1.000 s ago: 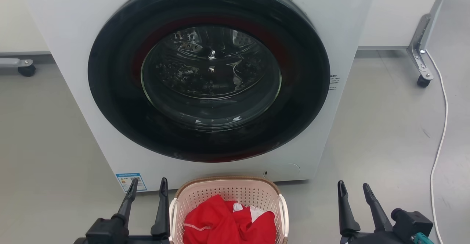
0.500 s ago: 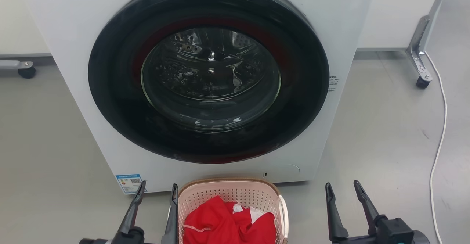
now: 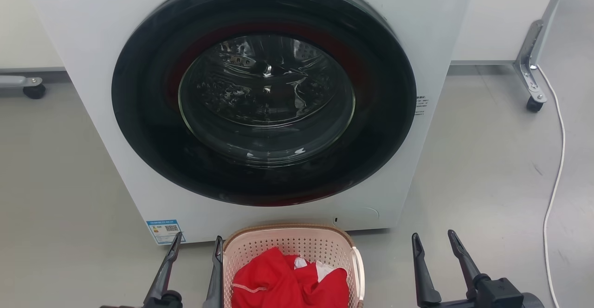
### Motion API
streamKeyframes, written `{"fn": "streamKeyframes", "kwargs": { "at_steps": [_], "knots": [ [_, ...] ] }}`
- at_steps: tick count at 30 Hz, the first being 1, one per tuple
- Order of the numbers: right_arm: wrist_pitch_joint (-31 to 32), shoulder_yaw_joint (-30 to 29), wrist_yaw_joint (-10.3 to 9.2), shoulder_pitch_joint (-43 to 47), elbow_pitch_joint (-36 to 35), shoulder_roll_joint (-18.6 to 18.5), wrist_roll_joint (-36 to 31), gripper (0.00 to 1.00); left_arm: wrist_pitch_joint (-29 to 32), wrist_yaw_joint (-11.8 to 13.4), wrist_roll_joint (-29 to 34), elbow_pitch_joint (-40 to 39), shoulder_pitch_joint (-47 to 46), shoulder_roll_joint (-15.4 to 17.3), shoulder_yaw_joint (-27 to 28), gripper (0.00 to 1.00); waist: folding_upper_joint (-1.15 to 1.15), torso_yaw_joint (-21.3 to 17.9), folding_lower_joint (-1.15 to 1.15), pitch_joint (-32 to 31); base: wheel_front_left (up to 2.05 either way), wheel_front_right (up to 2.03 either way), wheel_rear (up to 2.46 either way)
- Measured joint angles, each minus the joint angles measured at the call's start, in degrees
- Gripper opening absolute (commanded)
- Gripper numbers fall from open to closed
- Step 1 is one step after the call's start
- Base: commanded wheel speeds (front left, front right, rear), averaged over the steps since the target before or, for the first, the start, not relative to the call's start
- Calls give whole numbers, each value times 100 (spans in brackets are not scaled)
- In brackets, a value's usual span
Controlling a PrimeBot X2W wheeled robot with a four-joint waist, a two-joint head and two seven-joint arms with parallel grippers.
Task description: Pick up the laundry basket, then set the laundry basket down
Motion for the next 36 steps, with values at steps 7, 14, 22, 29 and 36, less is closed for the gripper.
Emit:
{"fn": "streamKeyframes", "kwargs": {
  "at_steps": [7,14,22,29,36],
  "knots": [
    [0,-22,-1,1,0,0,0,100,0,0,-8,14,36,-11,19,100,0,-4,0,22,0,0,0],
    [0,-37,-1,4,-7,1,0,100,0,0,-9,23,37,-31,35,100,0,-7,0,51,0,0,0],
    [-14,-56,-1,8,-25,1,-1,100,0,0,-9,31,39,-33,68,100,0,-1,0,112,0,0,0],
    [-15,-82,0,-38,-2,3,0,100,0,-7,-32,54,24,-36,108,100,0,0,0,292,0,0,0],
    [-18,-192,10,-525,122,3,12,100,0,-15,-90,203,-366,-59,189,100,0,-5,1,682,0,0,0]
  ]
}}
